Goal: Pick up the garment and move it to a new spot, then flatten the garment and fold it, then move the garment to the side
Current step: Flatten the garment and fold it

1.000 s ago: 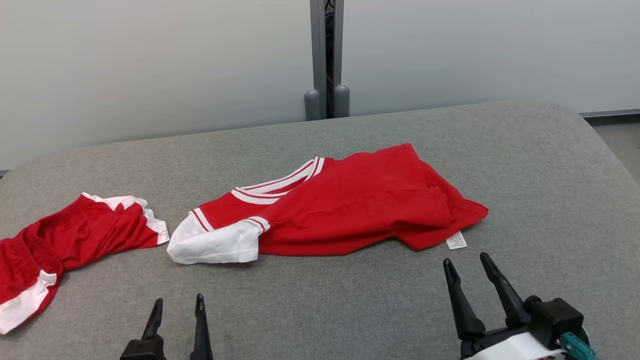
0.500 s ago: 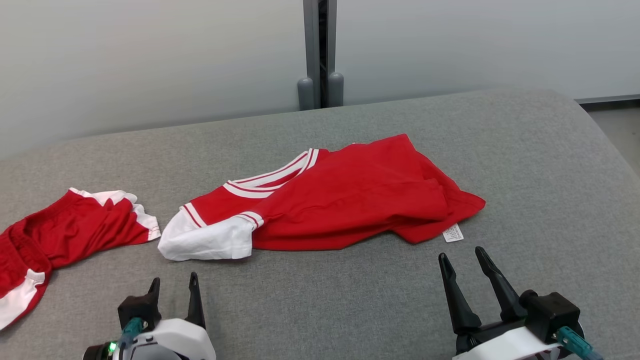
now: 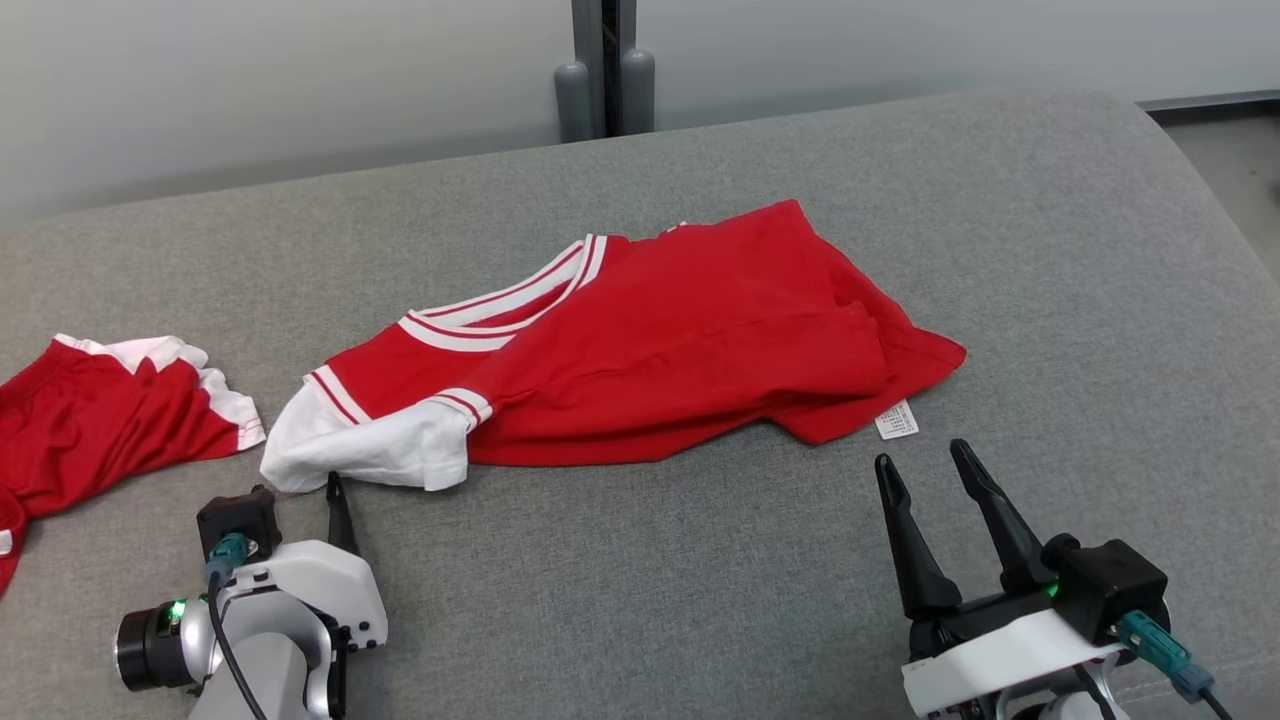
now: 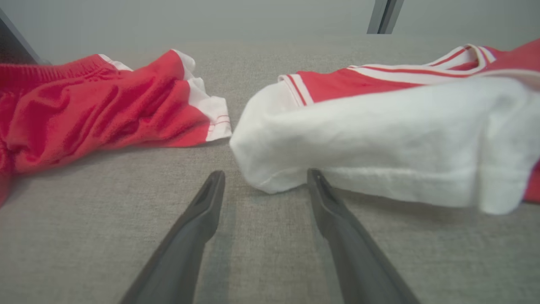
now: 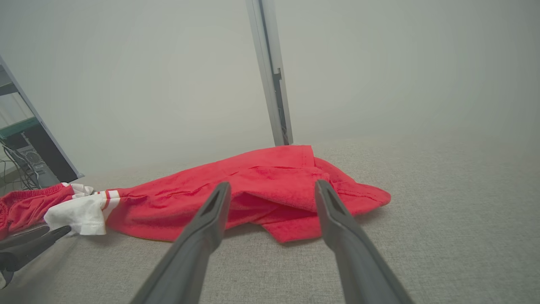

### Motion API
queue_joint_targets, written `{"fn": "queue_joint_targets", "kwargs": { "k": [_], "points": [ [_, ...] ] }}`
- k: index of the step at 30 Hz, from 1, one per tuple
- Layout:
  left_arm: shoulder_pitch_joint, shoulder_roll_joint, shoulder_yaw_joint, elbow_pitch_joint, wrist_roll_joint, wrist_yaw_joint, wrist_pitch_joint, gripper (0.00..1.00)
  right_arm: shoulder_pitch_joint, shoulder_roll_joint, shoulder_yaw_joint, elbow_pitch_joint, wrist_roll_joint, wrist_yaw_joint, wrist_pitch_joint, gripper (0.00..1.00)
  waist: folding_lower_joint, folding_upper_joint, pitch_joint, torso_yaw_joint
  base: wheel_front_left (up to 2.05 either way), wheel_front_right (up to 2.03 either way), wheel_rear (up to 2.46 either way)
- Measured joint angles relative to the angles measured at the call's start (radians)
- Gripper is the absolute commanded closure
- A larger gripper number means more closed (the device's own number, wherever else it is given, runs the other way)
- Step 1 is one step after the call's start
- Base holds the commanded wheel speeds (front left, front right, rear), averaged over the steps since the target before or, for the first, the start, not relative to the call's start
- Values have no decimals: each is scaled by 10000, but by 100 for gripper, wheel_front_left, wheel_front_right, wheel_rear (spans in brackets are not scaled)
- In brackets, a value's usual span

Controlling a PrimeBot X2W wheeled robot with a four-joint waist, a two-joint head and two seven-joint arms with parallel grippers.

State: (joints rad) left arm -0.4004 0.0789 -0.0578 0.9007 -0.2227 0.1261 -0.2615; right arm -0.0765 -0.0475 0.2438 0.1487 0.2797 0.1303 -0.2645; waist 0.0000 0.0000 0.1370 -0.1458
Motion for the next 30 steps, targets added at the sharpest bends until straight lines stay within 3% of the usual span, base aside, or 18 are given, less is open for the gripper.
{"fn": "queue_joint_targets", "kwargs": {
  "k": [4,5,7,8,22,30],
  "points": [
    [-307,10,86,224,4,-69,0,0,-105,2,17,0,-4,0,0,0,1,0,201,-132,0,0,0],
    [-361,12,92,240,13,-119,0,16,-128,-2,21,2,-4,0,0,0,0,0,225,-162,0,0,0],
    [-399,17,92,247,46,-203,0,78,-161,0,13,6,-4,0,0,0,0,0,253,-208,0,0,0],
    [-398,17,88,207,90,-267,0,100,-162,0,2,6,-4,0,0,0,0,0,256,-219,0,0,0],
    [1130,25,219,-1331,173,-1068,0,100,-56,0,-194,-44,8,0,-2,0,0,0,9,115,0,0,0],
    [2203,318,-245,-2801,642,-1329,0,100,-224,-6,-1062,-10,362,0,-2,0,0,0,23,728,0,0,0]
  ]
}}
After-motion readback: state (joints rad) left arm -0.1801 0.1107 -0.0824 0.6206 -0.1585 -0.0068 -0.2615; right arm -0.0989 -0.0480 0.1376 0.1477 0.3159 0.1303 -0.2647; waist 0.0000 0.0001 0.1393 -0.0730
